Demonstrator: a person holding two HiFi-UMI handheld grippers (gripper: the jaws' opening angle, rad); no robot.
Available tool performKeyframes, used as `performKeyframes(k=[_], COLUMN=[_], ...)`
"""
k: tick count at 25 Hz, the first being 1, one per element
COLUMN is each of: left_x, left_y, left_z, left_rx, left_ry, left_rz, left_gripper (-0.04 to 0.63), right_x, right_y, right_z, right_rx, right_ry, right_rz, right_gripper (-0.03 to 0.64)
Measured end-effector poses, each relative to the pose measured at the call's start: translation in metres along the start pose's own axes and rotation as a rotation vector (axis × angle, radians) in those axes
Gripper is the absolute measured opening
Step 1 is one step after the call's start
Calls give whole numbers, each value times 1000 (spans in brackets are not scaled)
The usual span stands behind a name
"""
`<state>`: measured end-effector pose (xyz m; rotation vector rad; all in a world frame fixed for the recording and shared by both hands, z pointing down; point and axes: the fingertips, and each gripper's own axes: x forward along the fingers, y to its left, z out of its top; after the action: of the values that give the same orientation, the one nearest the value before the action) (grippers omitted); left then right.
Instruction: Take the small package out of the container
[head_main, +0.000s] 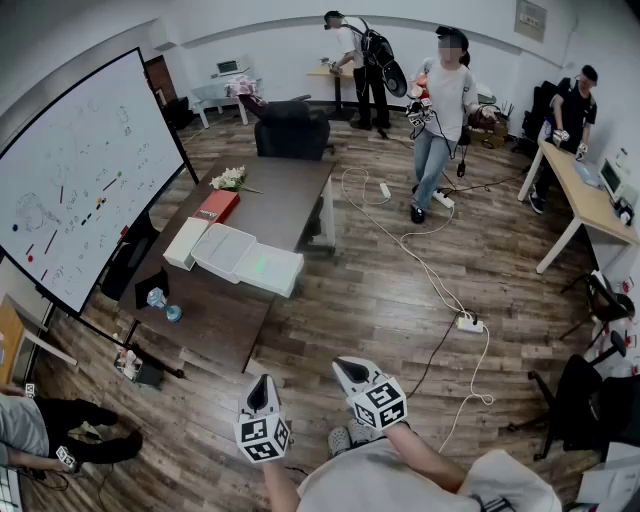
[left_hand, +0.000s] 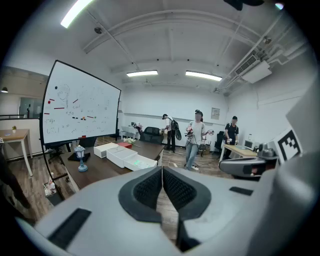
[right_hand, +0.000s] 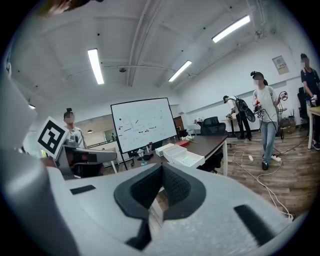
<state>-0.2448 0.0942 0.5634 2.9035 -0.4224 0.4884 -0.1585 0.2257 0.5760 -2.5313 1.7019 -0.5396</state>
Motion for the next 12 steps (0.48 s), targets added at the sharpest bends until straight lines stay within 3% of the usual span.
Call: performKeyframes(k=[12], left_x=[33], left_y=[-16], left_z=[5], left_rx=[14], left_ry=[31], left_rz=[-15], left_gripper=[8], right_x=[1], right_y=[-31], right_z=[6], right_rx=[-24], right_ry=[11], right_rz=[-31], right_gripper=[-9])
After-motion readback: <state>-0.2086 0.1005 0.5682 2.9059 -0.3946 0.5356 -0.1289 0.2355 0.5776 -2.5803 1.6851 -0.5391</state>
